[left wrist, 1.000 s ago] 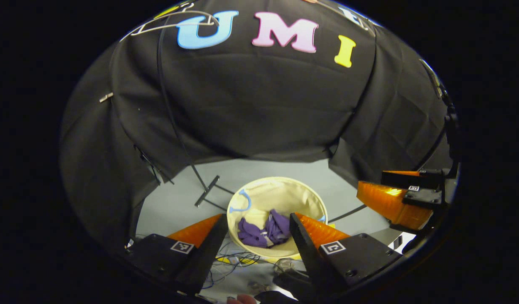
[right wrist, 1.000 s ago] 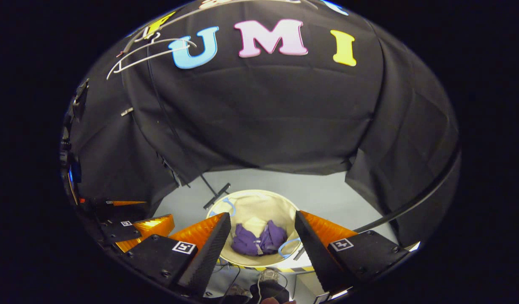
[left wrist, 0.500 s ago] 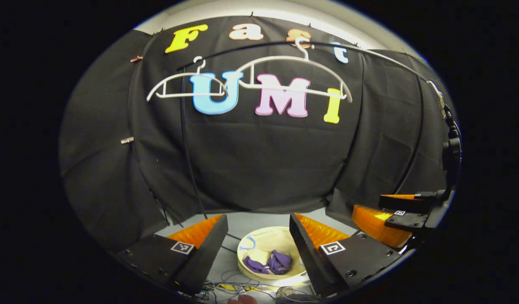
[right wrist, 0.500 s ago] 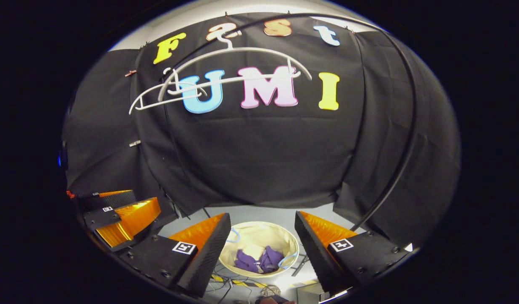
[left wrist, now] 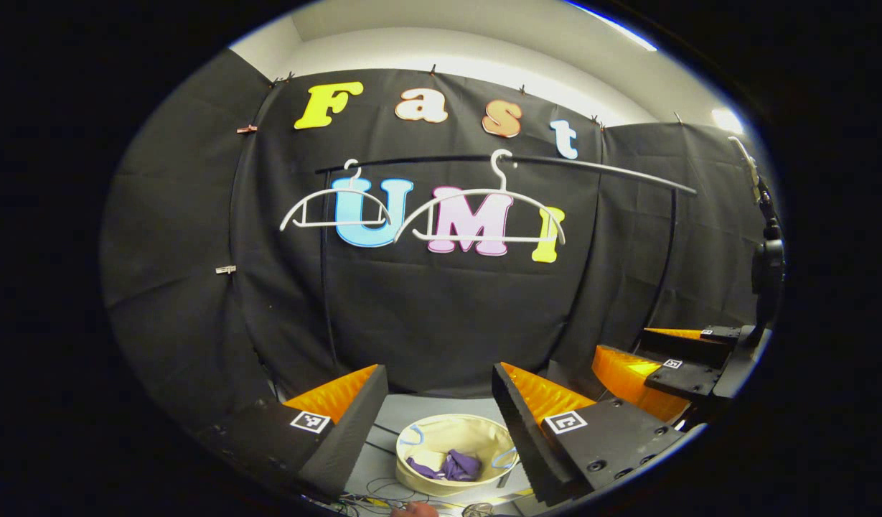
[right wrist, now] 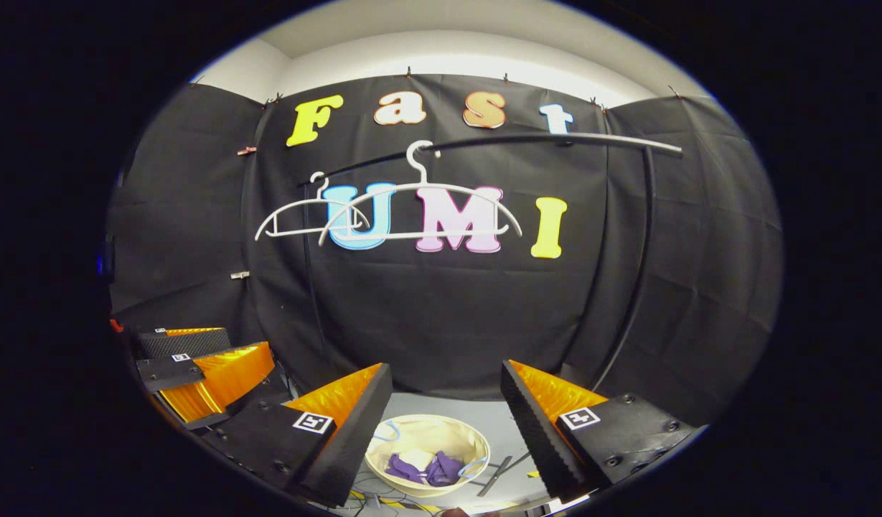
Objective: Grasp the clothes on the hanger with both hands and then place them into the laundry hamper below.
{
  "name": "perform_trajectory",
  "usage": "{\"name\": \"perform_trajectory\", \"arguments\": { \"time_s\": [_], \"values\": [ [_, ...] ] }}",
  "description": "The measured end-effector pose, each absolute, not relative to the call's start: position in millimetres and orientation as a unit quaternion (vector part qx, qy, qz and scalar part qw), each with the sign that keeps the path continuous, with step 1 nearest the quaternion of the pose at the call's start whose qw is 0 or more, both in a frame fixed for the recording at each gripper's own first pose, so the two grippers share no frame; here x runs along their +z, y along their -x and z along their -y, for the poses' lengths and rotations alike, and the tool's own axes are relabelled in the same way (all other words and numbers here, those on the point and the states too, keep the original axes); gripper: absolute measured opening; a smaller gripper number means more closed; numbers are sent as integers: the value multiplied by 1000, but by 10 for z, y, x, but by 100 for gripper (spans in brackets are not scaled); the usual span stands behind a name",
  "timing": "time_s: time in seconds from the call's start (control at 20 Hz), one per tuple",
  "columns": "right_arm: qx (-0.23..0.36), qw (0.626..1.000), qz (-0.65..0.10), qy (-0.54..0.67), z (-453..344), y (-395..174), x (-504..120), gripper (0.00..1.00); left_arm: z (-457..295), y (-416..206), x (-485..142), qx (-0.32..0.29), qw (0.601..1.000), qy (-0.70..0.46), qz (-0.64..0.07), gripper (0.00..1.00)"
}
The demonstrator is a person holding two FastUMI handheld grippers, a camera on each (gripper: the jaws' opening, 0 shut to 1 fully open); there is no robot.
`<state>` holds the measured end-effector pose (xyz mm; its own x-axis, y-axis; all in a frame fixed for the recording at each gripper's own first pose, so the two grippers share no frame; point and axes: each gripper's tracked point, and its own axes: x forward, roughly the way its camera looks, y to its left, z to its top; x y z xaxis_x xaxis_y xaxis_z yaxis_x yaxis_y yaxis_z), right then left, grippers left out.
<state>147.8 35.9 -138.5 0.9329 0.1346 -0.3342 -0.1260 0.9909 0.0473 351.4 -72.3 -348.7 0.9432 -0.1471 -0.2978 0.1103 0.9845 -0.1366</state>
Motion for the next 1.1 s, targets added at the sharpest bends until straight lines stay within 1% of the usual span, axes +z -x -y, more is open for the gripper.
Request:
{"name": "perform_trajectory", "arguments": {
  "time_s": [0.05,0.15,0.2,0.25,0.3,0.35,0.4,0.45,0.5,0.55,0.6,0.65,0.7,0.85,0.9,0.95,1.0,1.05,1.1],
  "values": [
    [66,985,-160,-10,-370,-1453,-1283,99,720,-3486,-3436,-65,985,60,-150,93],
    [65,989,-135,-8,-381,-1441,-1064,98,705,-3472,-3309,-63,987,61,-132,93],
    [64,990,-126,-9,-372,-1439,-955,94,686,-3480,-3243,-59,989,63,-122,89],
    [65,991,-118,-12,-381,-1434,-866,98,673,-3480,-3182,-56,990,64,-112,89],
    [67,992,-108,-17,-391,-1428,-772,97,654,-3495,-3117,-53,991,64,-101,89],
    [69,993,-97,-21,-393,-1431,-662,94,626,-3485,-3024,-49,993,63,-91,89],
    [69,994,-86,-23,-376,-1433,-567,100,613,-3494,-2937,-46,994,61,-81,93],
    [68,994,-76,-23,-354,-1401,-502,100,600,-3490,-2870,-42,995,60,-74,94],
    [68,995,-71,-21,-332,-1371,-443,97,602,-3485,-2806,-43,995,59,-68,89],
    [72,995,-66,-18,-387,-1373,-402,100,621,-3454,-2759,-48,995,57,-63,93],
    [68,996,-61,-14,-365,-1370,-373,100,630,-3462,-2715,-53,996,54,-54,89],
    [63,996,-59,-10,-332,-1387,-359,96,622,-3465,-2674,-53,996,52,-49,93],
    [61,997,-56,-12,-314,-1392,-335,93,641,-3466,-2682,-57,996,52,-51,93],
    [61,997,-48,-27,-339,-1333,-290,94,633,-3398,-2658,-57,996,52,-47,94],
    [59,997,-47,-25,-309,-1312,-288,97,635,-3395,-2630,-56,996,53,-44,98],
    [58,997,-46,-24,-280,-1292,-285,96,649,-3378,-2609,-57,996,53,-40,93],
    [56,997,-46,-24,-258,-1287,-281,97,649,-3351,-2570,-59,996,52,-35,93],
    [52,997,-48,-25,-243,-1294,-280,97,654,-3291,-2528,-60,996,51,-29,89],
    [50,997,-50,-26,-232,-1296,-275,96,658,-3257,-2505,-62,996,51,-26,93]
  ]
}}
